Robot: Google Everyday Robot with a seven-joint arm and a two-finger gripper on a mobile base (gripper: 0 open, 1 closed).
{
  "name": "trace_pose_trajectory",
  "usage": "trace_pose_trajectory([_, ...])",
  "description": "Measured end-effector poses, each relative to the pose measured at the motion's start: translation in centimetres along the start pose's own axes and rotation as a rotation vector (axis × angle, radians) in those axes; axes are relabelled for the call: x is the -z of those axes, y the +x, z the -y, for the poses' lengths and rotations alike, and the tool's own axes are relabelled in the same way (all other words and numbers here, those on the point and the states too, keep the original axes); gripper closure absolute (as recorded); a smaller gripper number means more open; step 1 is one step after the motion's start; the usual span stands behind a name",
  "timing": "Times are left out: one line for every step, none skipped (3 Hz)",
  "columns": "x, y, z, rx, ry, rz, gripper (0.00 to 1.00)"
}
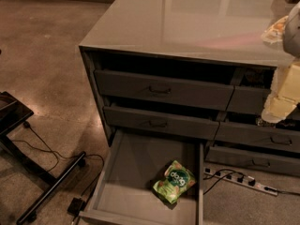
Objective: Pick green rice chip bag from bottom drawer and place on counter
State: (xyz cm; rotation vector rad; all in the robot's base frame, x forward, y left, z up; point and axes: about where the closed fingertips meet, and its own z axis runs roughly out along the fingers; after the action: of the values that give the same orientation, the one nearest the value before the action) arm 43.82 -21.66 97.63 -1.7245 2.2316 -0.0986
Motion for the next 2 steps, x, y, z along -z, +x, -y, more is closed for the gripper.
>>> trace_pose_trajectory([-0.8,0.0,0.1,-0.010,0.001,0.008,0.00])
trace_pose_trajectory([-7.0,0.3,-1.4,-0.100,-0.082,0.077,0.00])
